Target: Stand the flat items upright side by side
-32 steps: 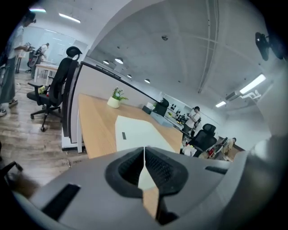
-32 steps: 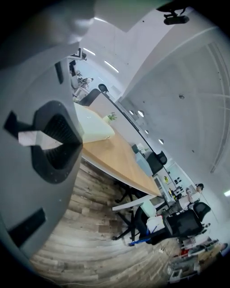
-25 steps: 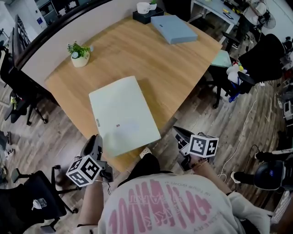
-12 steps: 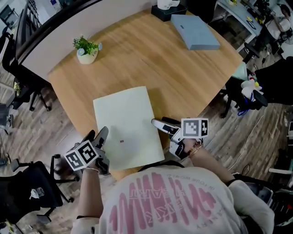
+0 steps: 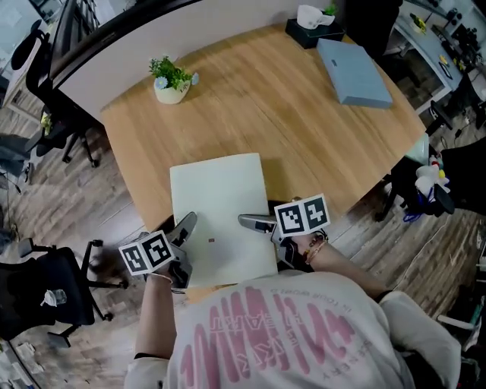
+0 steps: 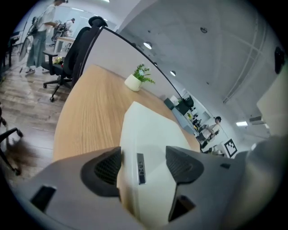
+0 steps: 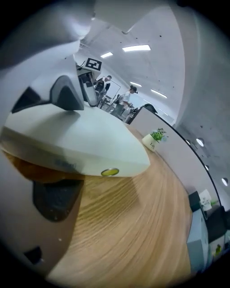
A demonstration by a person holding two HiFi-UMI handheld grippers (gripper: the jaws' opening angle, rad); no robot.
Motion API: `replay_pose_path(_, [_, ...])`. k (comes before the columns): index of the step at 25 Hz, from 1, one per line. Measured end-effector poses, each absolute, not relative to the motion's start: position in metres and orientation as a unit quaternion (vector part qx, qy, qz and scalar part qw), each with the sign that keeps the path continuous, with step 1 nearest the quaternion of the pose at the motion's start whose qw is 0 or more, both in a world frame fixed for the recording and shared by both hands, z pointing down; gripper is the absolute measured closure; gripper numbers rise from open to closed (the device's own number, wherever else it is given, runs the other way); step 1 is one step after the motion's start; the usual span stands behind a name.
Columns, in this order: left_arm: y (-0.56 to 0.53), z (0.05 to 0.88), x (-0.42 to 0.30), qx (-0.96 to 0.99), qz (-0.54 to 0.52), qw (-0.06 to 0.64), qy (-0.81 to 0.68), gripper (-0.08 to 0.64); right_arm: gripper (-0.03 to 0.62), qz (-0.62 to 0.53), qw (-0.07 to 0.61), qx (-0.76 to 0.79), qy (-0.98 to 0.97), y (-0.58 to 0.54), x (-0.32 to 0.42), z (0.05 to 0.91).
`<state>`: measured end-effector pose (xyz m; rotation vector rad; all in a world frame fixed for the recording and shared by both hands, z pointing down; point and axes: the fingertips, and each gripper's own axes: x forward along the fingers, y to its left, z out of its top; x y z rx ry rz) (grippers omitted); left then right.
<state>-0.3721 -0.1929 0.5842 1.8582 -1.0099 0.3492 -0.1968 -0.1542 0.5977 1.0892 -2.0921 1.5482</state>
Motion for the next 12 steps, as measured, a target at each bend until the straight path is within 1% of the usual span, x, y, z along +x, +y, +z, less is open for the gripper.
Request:
replay_pose_path(1, [-0.192,0.583,-0.367,0.758,0.141,0.483,-0.415,0.253,0.114,0.541,0.164,0.376,-0.734,-0.158,-0.197,0.598])
replay_pose_path(2, [-0.192,0.583,-0.362,0.753,0.145,0.488,-0.417,0.253,0.126,0.540,0.168,0.375,-0.735,-0.163,-0.196,0.598])
replay_pose_path(6, [-0.189,0.585,-0.329,0.734,0.200,0.498,-0.416,0.235,0.117,0.510,0.211,0.354,-0.755,-0.188,-0.172,0.596])
replay_pose_path(12, [-0.186,0.586,-0.273,0.713,0.234,0.535,-0.389,0.215,0.117,0.467,0.257,0.310,-0.787,-0.213,-0.119,0.585])
